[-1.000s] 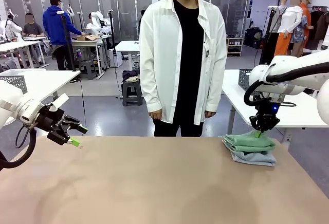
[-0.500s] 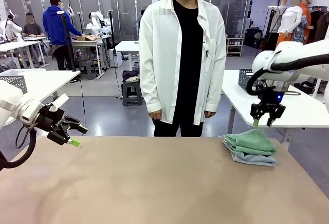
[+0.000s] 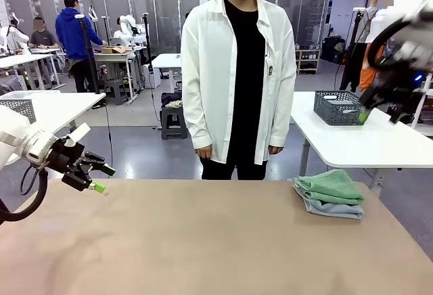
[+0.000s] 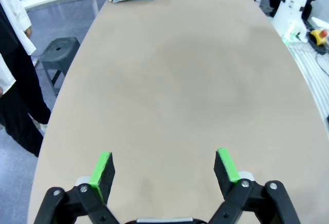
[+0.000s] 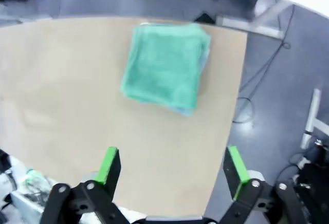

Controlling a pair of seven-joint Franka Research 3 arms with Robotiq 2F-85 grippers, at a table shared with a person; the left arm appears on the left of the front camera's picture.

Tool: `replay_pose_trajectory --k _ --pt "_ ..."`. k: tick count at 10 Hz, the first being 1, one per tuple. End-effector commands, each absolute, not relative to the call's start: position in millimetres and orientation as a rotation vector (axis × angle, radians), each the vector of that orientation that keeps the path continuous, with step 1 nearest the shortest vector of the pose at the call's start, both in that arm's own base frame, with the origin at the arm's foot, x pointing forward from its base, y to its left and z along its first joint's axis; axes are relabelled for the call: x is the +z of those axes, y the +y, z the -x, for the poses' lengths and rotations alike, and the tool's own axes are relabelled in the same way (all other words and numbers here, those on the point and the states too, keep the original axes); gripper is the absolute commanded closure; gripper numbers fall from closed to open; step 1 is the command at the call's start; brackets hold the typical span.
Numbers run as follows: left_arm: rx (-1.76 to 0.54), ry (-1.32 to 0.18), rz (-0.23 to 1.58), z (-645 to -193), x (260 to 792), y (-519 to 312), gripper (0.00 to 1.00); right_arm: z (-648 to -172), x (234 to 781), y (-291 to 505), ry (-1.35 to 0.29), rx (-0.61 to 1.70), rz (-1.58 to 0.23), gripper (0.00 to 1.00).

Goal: Fold the towels and place them in the basket.
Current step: Stack the folded Towel with hook on the right side of the table.

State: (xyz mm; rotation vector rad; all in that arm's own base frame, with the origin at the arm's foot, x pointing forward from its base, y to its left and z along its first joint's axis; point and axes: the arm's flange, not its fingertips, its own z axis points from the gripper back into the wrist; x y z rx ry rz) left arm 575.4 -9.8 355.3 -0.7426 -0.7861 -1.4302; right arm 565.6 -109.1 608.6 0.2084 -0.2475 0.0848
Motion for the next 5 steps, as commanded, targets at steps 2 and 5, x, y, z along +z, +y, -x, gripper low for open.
replay_pose_trajectory --k 2,5 --pt "-1.432 -0.787 0.74 -574.8 355.7 -10.5 0.02 -450.5 659.0 -95.6 -0.52 0.069 -0.296 0.0" --pt "-1.432 -0.787 0.74 -574.8 355.7 -10.5 0.02 -385.3 684.9 -80.1 -0.61 0.076 -0.273 0.0"
